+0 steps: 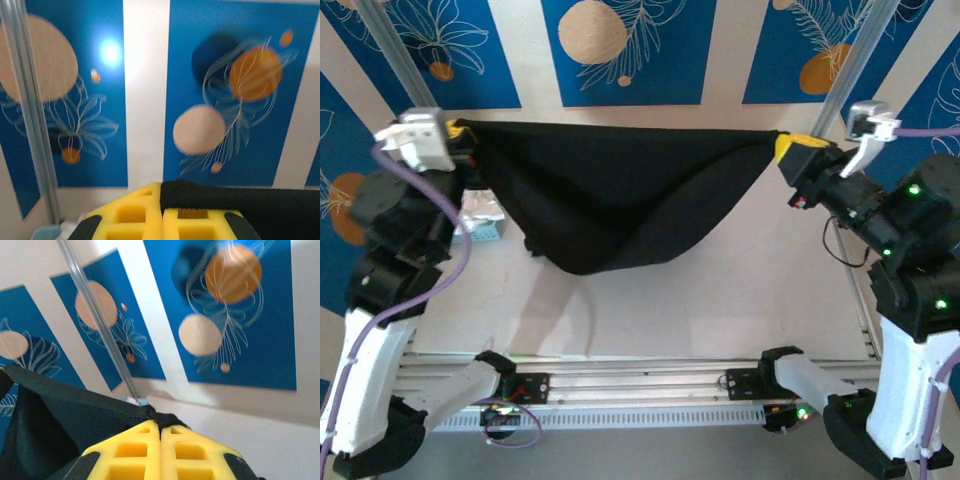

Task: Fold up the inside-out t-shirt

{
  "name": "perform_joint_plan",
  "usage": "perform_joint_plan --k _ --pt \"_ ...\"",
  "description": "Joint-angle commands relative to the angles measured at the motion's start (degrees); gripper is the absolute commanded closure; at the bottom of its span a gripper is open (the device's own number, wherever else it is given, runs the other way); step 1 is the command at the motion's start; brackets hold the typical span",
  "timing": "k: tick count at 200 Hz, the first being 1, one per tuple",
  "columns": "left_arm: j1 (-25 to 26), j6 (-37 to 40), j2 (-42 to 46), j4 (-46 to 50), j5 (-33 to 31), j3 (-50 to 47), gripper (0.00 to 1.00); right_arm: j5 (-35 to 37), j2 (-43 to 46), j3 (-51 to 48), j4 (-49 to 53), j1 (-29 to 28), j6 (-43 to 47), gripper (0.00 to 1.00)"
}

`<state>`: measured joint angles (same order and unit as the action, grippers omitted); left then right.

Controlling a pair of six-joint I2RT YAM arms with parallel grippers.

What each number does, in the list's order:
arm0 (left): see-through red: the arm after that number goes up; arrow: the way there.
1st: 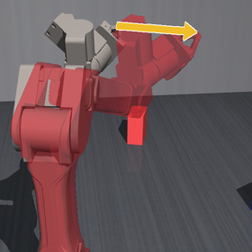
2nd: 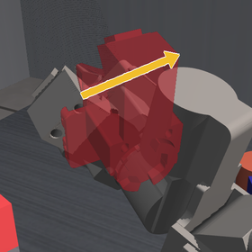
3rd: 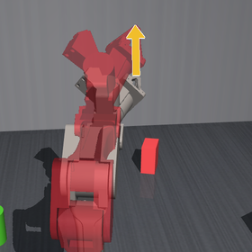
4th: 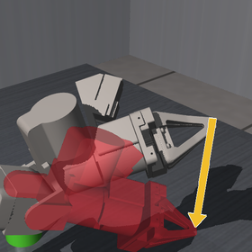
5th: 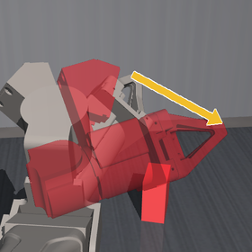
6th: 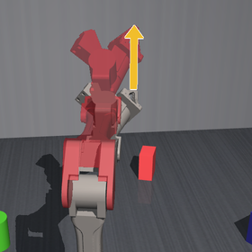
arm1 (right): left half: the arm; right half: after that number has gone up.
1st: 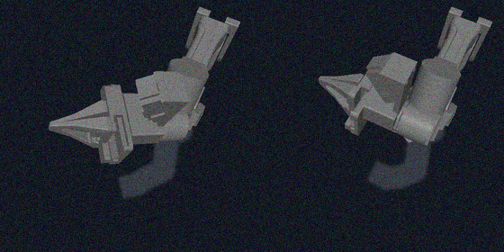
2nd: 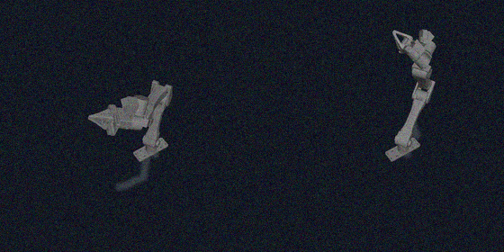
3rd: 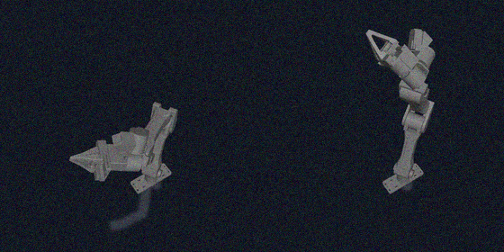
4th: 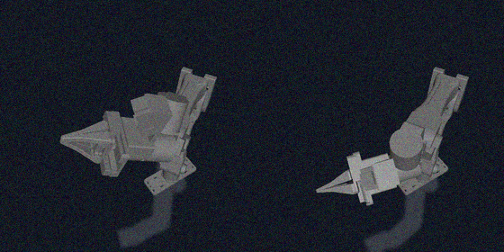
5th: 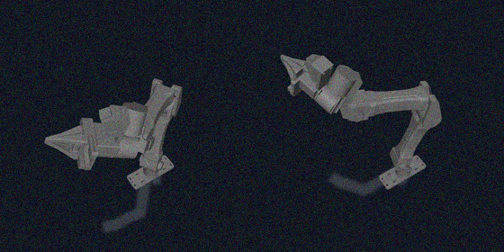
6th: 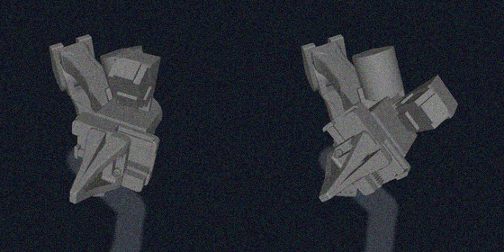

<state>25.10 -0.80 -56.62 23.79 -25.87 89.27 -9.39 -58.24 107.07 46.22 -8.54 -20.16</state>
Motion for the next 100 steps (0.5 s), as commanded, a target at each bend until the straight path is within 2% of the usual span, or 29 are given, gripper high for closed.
perform_joint_plan --k 1,25,46,61,76,100 --pt "-2.70 1.09 -7.17 1.61 -3.15 -3.54 1.00 2.47 -3.71 -8.79 -2.53 0.46 -0.97 1.00" --pt "-6.30 0.23 -17.02 -1.16 1.66 -1.34 1.00 2.88 -9.99 -11.79 -8.30 0.76 -1.03 1.00" --pt "-9.35 -0.01 -27.78 -1.91 5.41 7.24 1.00 3.08 -18.65 -8.32 -14.59 1.25 -1.41 1.00" --pt "-10.96 0.44 -36.17 0.83 6.75 19.54 1.00 3.04 -25.49 -1.25 -17.20 1.74 -2.13 1.00" --pt "-11.99 0.66 -43.68 6.84 8.58 36.67 1.00 1.91 -31.43 9.40 -15.88 2.54 -3.43 1.00" --pt "-11.99 2.00 -50.28 14.01 11.50 62.75 1.00 1.69 -34.11 23.26 -13.01 2.91 -3.06 1.00"
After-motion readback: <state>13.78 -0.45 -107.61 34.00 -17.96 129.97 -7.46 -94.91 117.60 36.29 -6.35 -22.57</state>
